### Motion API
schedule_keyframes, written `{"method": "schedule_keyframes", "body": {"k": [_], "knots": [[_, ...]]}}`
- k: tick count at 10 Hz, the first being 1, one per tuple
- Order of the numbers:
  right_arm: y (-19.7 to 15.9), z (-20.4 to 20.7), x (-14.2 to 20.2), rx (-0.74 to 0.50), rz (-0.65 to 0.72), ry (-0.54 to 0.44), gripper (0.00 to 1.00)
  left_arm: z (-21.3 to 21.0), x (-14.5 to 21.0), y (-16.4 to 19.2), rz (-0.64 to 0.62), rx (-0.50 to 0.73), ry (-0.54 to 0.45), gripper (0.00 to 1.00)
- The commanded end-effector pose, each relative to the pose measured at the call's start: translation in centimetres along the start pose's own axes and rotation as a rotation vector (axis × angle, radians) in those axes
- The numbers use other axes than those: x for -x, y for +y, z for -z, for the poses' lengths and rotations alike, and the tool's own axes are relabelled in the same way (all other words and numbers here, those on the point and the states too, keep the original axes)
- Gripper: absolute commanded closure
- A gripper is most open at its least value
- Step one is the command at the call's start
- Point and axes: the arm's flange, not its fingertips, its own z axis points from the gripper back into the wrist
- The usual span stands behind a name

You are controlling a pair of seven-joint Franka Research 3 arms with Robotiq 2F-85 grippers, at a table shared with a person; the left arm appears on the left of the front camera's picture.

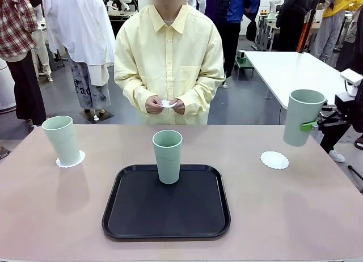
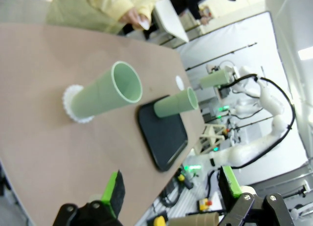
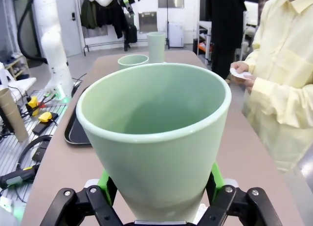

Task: Place coasters on the table and set cups on them.
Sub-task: Take one Reusable plastic cup from the Flat Tray and place it on a coaster set by the human.

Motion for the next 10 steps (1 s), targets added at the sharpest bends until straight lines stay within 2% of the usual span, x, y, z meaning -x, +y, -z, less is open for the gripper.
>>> {"method": "schedule_keyframes", "body": {"k": [1,4,10], "knots": [[-0.7,0.1,0.9,-0.037,-0.031,-0.058,0.15,-0.2,0.0,-0.2,0.004,0.005,-0.004,0.00],[-2.1,0.9,2.9,-0.025,-0.003,-0.094,0.15,-0.2,0.0,-0.2,0.004,0.005,-0.004,0.00],[-4.4,1.8,5.9,0.026,0.085,-0.084,0.15,-0.2,0.0,-0.2,0.004,0.005,-0.004,0.00]]}}
